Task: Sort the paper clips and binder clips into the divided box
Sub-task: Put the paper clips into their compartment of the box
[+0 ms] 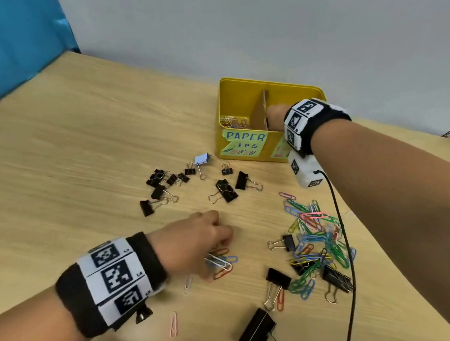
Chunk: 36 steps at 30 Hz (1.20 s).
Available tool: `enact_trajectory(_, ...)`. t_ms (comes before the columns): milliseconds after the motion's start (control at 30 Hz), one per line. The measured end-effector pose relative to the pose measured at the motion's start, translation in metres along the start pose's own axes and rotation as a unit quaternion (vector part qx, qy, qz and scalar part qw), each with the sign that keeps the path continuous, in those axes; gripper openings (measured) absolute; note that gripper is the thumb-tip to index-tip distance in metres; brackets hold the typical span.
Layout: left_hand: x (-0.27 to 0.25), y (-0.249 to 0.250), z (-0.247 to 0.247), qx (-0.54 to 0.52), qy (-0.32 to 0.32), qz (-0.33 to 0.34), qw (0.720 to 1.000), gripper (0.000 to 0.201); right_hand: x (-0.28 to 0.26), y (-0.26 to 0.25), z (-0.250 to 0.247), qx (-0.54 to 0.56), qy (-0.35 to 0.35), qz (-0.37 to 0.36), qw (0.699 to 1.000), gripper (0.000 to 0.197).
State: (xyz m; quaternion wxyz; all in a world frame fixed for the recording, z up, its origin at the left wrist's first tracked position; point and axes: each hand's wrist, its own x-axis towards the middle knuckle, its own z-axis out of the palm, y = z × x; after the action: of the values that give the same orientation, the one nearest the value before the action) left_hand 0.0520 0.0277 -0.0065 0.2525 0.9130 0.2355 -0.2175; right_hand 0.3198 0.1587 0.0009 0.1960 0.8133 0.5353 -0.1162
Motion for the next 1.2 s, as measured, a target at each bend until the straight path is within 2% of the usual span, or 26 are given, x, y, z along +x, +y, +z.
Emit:
enact_trajectory(100, 0.011, 0.000, 0.000, -0.025, 0.047, 0.026, 0.998, 0.022, 0.013, 0.003, 0.008, -0.038, 0.000, -0.004, 0.999, 0.028)
enact_trajectory(167, 0.016, -0.001, -0.002, -0.030, 0.050, 0.027, 0.998, 0.012, 0.025, 0.006, 0.011, -0.055, -0.014, -0.009, 0.998, 0.013)
enact_trajectory(233, 0.019, 0.000, -0.003, -0.025, 0.045, 0.020, 0.998, 0.015, 0.052, 0.012, 0.019, -0.022, -0.009, -0.010, 1.000, 0.029)
enact_trajectory(300, 0.021, 0.002, -0.005, -0.012, 0.048, 0.022, 0.999, 0.020, 0.066, 0.013, 0.023, -0.028, -0.003, -0.009, 1.000, 0.035)
enact_trajectory(500, 0.020, 0.010, -0.010, 0.014, 0.043, 0.025, 0.999, 0.024, 0.083, 0.015, 0.036, -0.030, -0.011, -0.007, 0.999, 0.034)
enact_trajectory(633, 0.021, 0.013, -0.011, 0.016, 0.033, 0.018, 0.999, 0.025, 0.141, 0.031, 0.057, -0.035, -0.022, 0.000, 0.999, 0.022)
enact_trajectory(700, 0.021, 0.013, -0.010, 0.015, 0.031, 0.018, 0.999, 0.024, 0.127, 0.031, 0.052, -0.067, -0.025, -0.025, 0.997, 0.020)
enact_trajectory(733, 0.021, 0.013, -0.009, 0.013, 0.032, 0.018, 0.999, 0.024, 0.110, 0.030, 0.047, -0.062, -0.025, -0.034, 0.997, 0.015)
enact_trajectory(767, 0.021, 0.013, -0.009, 0.011, 0.034, 0.019, 0.999, 0.024, 0.078, 0.026, 0.036, -0.057, -0.026, -0.043, 0.997, 0.021)
enact_trajectory(833, 0.021, 0.012, -0.009, 0.009, 0.038, 0.019, 0.999, 0.024, 0.006, 0.014, 0.011, -0.076, -0.035, -0.035, 0.996, 0.060)
enact_trajectory(867, 0.021, 0.011, -0.008, 0.010, 0.039, 0.019, 0.999, 0.024, -0.018, 0.009, 0.003, -0.101, -0.046, -0.022, 0.994, 0.072)
enact_trajectory(900, 0.022, 0.011, -0.008, 0.012, 0.036, 0.020, 0.999, 0.023, -0.033, 0.007, -0.002, -0.119, -0.050, -0.011, 0.992, 0.075)
enact_trajectory(1033, 0.024, 0.012, -0.004, 0.038, 0.024, 0.029, 0.999, 0.012, -0.048, 0.003, -0.010, -0.116, -0.047, -0.011, 0.992, 0.061)
enact_trajectory(1100, 0.024, 0.014, -0.003, 0.044, 0.027, 0.034, 0.998, 0.013, -0.052, 0.001, -0.009, -0.090, -0.041, -0.017, 0.995, 0.050)
enact_trajectory(1200, 0.024, 0.016, -0.007, 0.036, 0.021, 0.033, 0.999, 0.019, -0.057, 0.002, -0.009, -0.116, -0.050, -0.023, 0.992, 0.051)
